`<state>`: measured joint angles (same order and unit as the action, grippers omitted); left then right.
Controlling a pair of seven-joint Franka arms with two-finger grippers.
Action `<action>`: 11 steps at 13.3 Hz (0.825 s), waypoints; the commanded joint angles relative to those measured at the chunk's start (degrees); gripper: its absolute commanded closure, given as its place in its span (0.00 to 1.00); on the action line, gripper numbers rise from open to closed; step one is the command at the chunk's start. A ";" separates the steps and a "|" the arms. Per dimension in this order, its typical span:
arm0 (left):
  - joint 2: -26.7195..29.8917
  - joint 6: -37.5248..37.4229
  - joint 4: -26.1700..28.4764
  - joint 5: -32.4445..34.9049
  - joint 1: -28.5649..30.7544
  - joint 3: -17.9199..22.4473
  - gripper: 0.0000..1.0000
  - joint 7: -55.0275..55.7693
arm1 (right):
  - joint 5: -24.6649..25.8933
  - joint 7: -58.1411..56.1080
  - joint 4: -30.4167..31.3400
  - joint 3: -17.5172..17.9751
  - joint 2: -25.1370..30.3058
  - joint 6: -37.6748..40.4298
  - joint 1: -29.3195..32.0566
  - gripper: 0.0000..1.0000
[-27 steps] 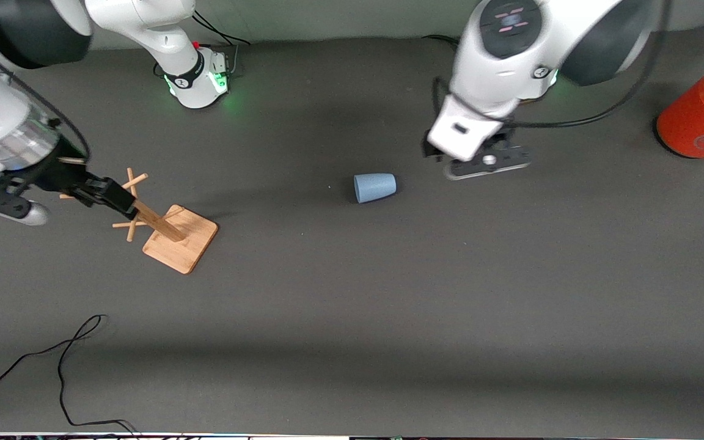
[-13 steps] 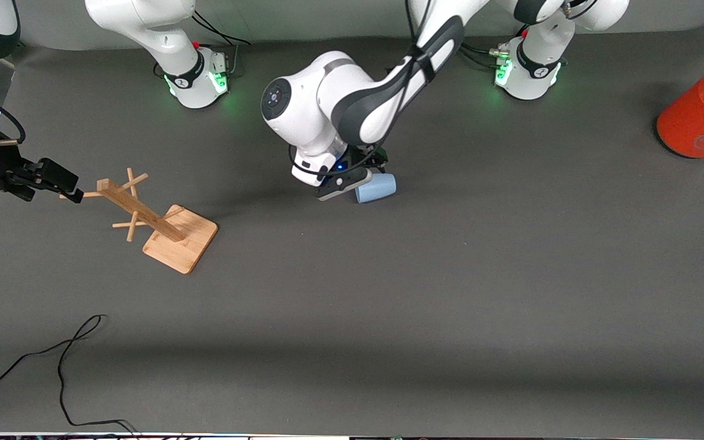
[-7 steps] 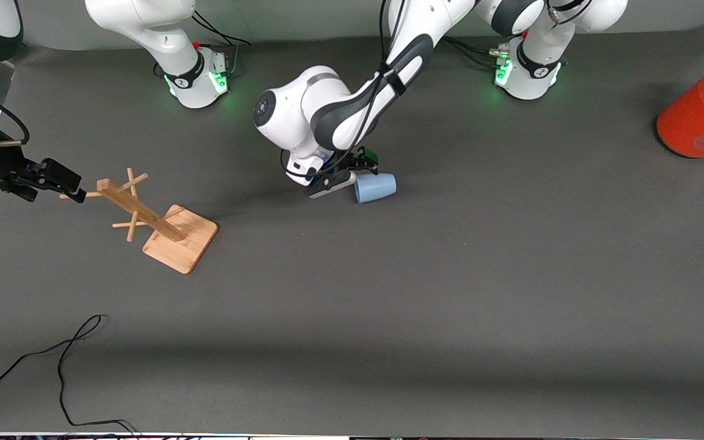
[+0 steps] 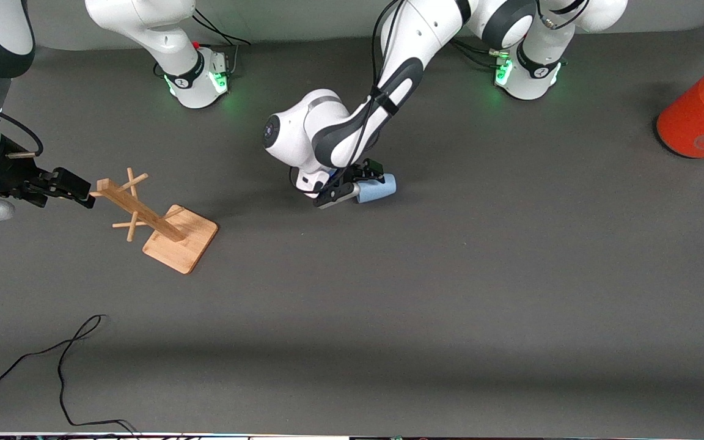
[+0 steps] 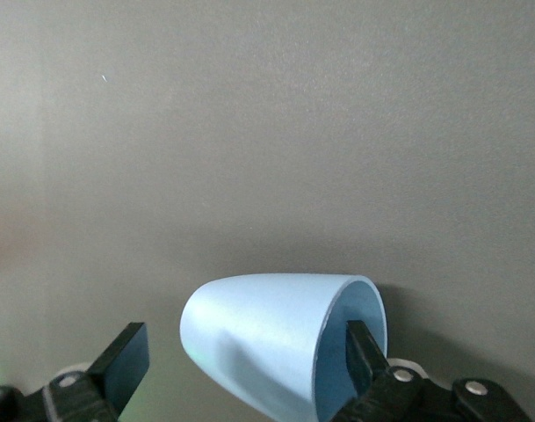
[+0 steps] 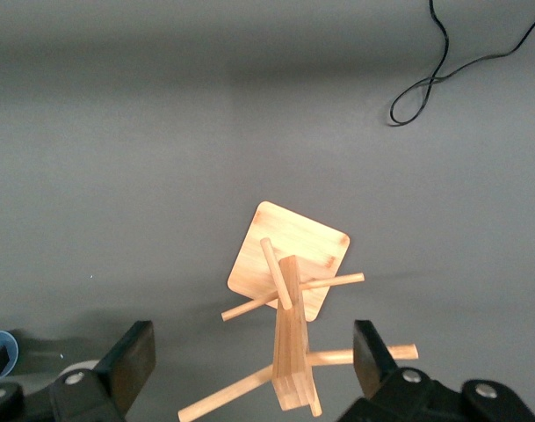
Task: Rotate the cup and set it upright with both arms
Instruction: 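Grasp the cup rim with the left gripper and rotate it upright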
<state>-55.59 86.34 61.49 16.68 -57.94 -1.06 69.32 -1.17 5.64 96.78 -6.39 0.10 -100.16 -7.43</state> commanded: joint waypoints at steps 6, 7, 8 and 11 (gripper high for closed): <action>-1.36 -1.35 1.00 2.48 -0.95 0.54 0.00 3.01 | -0.24 -0.45 1.22 0.24 1.04 -0.65 -0.92 0.00; -1.18 -1.44 0.82 2.39 -0.95 0.54 0.00 3.10 | -0.24 -0.37 1.22 0.24 1.04 -0.65 -1.01 0.00; -0.92 -1.88 0.65 2.13 -0.95 0.45 0.00 3.19 | -0.24 -0.37 1.31 0.24 1.04 -0.48 -1.10 0.00; -0.48 -4.43 -0.14 1.77 -0.95 0.27 0.26 4.67 | -0.24 -0.54 1.49 0.24 1.31 0.75 -1.10 0.00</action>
<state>-57.03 84.05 61.73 18.21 -58.16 -1.06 71.85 -1.17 5.64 96.97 -6.08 0.06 -99.97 -8.24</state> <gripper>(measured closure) 0.044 0.000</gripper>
